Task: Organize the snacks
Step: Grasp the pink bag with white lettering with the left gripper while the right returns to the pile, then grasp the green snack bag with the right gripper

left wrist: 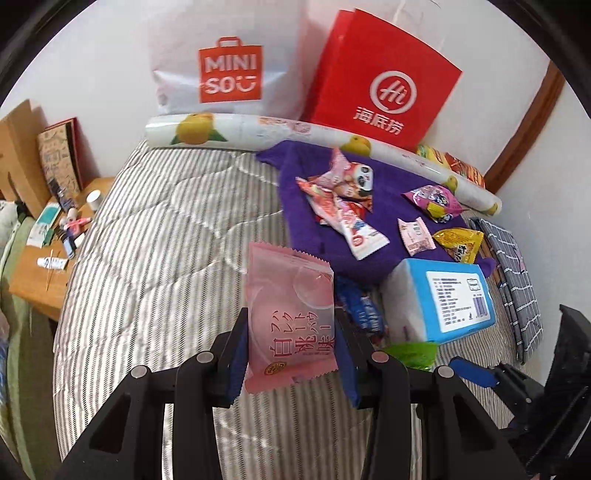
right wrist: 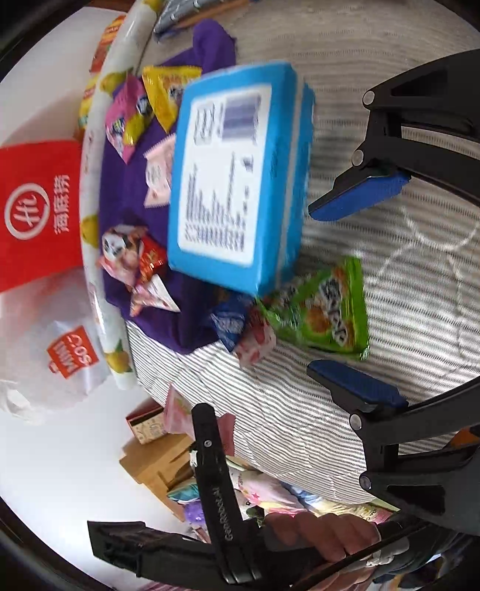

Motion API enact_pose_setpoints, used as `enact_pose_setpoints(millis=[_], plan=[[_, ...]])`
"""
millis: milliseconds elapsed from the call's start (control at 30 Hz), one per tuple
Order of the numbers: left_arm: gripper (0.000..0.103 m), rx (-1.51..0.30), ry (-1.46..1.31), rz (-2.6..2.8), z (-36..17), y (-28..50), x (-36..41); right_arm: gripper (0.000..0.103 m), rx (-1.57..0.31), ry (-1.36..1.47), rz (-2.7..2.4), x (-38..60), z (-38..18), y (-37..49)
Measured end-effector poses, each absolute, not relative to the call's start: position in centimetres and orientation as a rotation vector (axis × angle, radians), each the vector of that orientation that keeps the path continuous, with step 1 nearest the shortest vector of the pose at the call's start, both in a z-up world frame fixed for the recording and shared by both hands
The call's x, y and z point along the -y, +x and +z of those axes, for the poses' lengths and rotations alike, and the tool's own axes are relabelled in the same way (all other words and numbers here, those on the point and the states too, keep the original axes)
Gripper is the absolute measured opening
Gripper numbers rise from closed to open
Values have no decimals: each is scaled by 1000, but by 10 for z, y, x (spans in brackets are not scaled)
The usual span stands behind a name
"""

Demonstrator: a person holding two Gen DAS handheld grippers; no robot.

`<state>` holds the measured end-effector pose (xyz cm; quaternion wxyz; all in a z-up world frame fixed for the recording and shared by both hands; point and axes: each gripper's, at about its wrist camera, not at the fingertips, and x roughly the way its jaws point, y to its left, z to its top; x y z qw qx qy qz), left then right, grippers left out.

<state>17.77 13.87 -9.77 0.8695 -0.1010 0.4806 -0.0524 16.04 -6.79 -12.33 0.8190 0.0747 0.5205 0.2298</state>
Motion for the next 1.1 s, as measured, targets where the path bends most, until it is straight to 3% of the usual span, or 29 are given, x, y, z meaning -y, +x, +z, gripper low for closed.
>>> enact_pose_setpoints(millis=[400,533,800,1100], plan=[[39,-1000,-273,-90,-108,164,-170,77,-1164,57,413,30,-153,167],[39,-1000,-275,-91,-107,161,-171,65,-1145,33,389,28,-156,166],[39,-990,-257,-97,-100,153,-161,59,-1124,41,404,38,-145,160],[40,-990,-246,-128,-92,142,-136,58,-1067,63,386,70,-122,137]])
